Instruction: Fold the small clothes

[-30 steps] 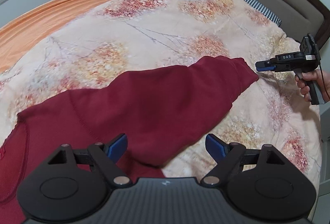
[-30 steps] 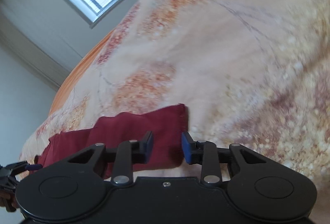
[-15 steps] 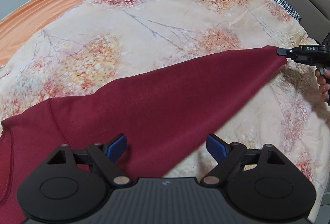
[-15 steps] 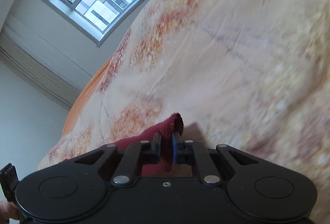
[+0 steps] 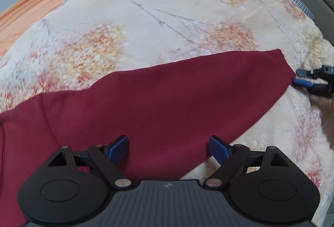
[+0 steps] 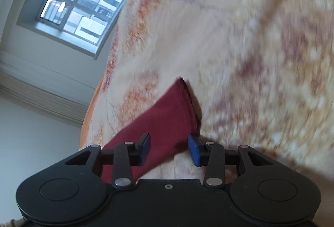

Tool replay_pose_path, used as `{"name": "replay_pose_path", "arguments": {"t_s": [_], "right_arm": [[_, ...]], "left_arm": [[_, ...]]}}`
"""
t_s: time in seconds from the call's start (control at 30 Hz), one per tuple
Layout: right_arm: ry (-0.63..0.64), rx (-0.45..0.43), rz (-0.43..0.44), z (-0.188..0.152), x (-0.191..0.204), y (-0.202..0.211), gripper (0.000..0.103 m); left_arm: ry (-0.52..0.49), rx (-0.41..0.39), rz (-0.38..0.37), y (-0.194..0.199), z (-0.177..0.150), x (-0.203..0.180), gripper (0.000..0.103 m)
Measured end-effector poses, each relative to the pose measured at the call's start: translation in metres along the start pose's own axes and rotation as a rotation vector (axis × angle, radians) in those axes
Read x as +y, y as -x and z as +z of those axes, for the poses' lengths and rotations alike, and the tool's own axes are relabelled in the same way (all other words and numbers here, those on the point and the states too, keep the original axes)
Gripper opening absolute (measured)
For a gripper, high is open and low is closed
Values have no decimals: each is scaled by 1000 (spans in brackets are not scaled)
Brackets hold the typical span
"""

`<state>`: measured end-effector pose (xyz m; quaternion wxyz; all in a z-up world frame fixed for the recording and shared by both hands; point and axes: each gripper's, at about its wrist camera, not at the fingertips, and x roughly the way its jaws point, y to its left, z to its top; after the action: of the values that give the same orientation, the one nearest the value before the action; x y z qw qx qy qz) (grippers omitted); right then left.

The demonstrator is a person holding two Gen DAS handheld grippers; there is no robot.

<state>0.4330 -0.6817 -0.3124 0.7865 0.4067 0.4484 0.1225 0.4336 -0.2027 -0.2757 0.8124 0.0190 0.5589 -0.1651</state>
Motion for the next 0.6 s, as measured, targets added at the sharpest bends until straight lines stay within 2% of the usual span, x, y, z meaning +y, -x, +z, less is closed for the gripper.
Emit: {"name": "replay_pose_path", "arguments": {"t_s": [0.17,0.27,0.3,0.33,0.37,0.5,0.6], "right_arm": [[-183,-48,-26,-1,-14,-17,31],[-181,-77,-22,1,-9,-20,32],[-174,-79,-28,2,-6,-21,26],[-159,-82,-31,3,-2,-22,16],[-128,-86,-36,5,6,-21,12],[57,-99,-9,9,56,-19,11],[226,-69,38,-1,109,-28,8]], "left_arm": [[42,-5,-7,-3,-3,7,88],[60,-17,-16,-2,-4,10,88],[68,-22,-20,-1,-5,11,88],[77,-27,-23,1,-5,12,88],[88,-36,-27,3,-5,14,88],[185,-84,-54,13,-6,31,88],[281,-125,-98,23,-10,50,88]]}}
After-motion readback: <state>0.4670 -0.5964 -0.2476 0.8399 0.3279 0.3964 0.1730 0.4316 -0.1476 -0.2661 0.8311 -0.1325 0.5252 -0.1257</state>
